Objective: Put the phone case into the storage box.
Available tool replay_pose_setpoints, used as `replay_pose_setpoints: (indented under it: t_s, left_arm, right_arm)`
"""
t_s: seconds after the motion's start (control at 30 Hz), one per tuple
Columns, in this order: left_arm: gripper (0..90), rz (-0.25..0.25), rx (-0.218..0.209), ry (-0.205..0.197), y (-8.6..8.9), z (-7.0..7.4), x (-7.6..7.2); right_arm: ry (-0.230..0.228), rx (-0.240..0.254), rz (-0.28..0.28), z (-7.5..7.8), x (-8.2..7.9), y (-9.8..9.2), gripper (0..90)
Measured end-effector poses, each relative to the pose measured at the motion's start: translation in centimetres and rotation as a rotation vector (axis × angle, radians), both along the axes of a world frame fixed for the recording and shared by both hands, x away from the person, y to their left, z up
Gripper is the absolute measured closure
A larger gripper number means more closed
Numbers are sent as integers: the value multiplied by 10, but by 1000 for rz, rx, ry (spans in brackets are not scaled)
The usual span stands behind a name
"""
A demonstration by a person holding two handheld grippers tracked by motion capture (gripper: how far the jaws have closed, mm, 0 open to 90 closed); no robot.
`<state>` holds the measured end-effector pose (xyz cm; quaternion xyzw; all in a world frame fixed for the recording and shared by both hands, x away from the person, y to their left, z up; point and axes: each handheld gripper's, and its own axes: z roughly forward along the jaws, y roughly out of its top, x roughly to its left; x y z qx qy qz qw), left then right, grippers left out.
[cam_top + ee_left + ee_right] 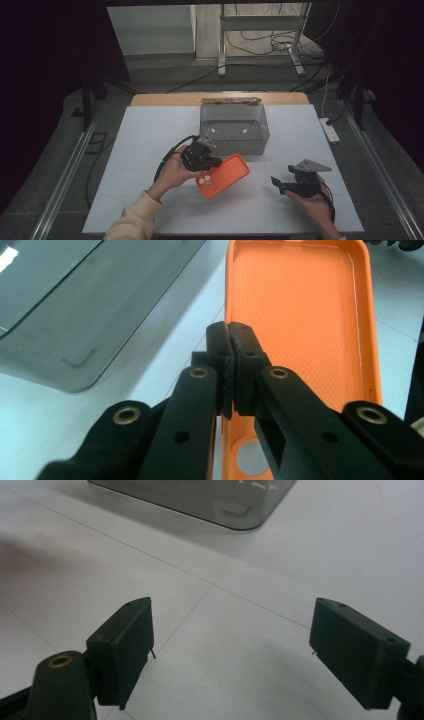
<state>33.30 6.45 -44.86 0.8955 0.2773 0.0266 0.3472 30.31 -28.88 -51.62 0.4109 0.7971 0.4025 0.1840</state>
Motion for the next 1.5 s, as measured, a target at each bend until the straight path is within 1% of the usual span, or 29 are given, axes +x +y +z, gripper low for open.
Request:
replay_pose_setpoints:
  t_s: [0.13,0.2,0.3,0.33,0.47,0.57,0.6,0.7,0.8,1.0,1.1,1.27,1.43,1.5]
  left_arm:
    - [883,-16,6,-6,1,0,-1]
    - [882,-23,-6,-3,2,0,-1]
    - [883,-23,-7,-5,3,-1,-1]
    - [883,-26,0,-7,3,-2,-2]
    - [882,-42,18,-23,4,-3,-3]
    - [882,-39,21,-24,5,-4,-3]
    - [882,-31,12,-23,5,-5,-3]
    - [882,-30,16,-25,5,-5,-3]
    - [882,-31,30,-36,5,-6,-3]
    - [882,-31,45,-39,4,-8,-4]
    - [882,-23,46,-39,3,-10,-4]
    - [882,-29,54,-45,1,-11,-4]
    - [882,-31,68,-51,-1,-12,-5]
    - [881,-32,78,-57,-3,-13,-5]
  right_arm:
    - [-1,0,1,0,0,0,178]
    - [-1,-4,-1,0,0,-1,178]
    - [0,-1,-3,0,0,-1,178]
    - [0,-1,-3,0,0,-1,178]
    - [12,29,-1,1,0,-2,182]
    - [17,37,-1,2,0,-3,185]
    - [18,50,2,2,0,-3,186]
    - [21,57,3,3,0,-3,187]
    - [23,79,3,6,0,-4,191]
    - [24,123,12,13,-1,-5,200]
    - [28,154,15,15,0,-5,202]
    - [29,196,31,21,0,-2,205]
    - [47,267,45,29,1,1,207]
    - [46,272,48,33,1,3,210]
